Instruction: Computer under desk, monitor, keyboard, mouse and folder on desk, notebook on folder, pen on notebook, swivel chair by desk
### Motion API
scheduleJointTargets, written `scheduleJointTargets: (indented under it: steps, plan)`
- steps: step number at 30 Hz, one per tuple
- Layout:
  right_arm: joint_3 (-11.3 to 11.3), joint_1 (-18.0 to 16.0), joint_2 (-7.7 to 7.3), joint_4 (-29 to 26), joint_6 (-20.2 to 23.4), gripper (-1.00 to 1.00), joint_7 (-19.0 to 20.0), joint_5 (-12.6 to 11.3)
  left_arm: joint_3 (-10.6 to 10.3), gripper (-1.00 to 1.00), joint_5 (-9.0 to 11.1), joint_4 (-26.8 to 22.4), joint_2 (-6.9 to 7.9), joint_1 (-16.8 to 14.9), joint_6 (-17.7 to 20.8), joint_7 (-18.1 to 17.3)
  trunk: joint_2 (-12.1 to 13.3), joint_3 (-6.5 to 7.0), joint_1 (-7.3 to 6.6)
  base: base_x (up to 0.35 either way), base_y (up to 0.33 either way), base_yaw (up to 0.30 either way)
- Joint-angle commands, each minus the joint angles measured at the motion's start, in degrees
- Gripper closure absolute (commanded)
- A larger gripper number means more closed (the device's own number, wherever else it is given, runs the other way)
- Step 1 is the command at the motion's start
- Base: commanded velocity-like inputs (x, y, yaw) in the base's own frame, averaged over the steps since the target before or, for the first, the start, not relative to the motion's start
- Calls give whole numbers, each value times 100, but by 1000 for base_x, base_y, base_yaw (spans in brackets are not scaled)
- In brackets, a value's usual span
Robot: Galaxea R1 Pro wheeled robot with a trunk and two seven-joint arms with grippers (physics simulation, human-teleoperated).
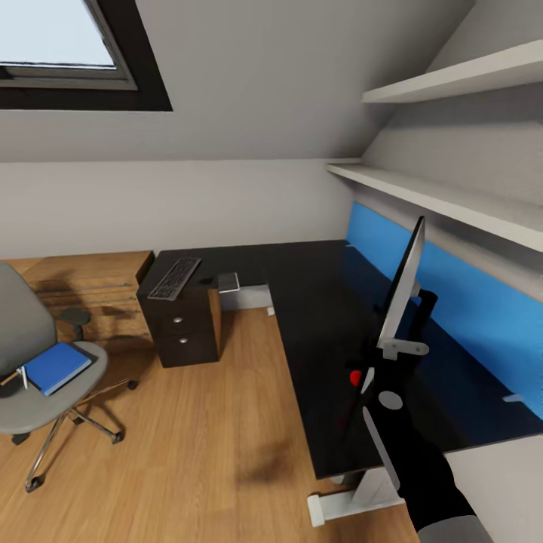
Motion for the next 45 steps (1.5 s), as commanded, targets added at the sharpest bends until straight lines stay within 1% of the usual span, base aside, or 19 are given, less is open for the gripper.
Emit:
scheduleJointTargets:
  steps: [1,16,41,45]
  plan:
    - [7,-5,0,-3,55,-100,-28,47,-10,-100,-2,1,1,-3,-16,20,-9,-4,3,0,0,-102]
    - [17,-5,8,4,54,-100,-30,28,-10,-100,-2,0,1,-3,-16,20,-9,23,3,0,0,-37]
    - [34,2,25,6,58,-100,-22,25,-4,-100,-2,-5,1,-3,-16,28,-9,179,3,0,0,-166]
    - [35,3,26,8,60,-100,-21,25,-2,-100,-2,-5,1,-3,-16,28,-9,203,3,0,-93,-153]
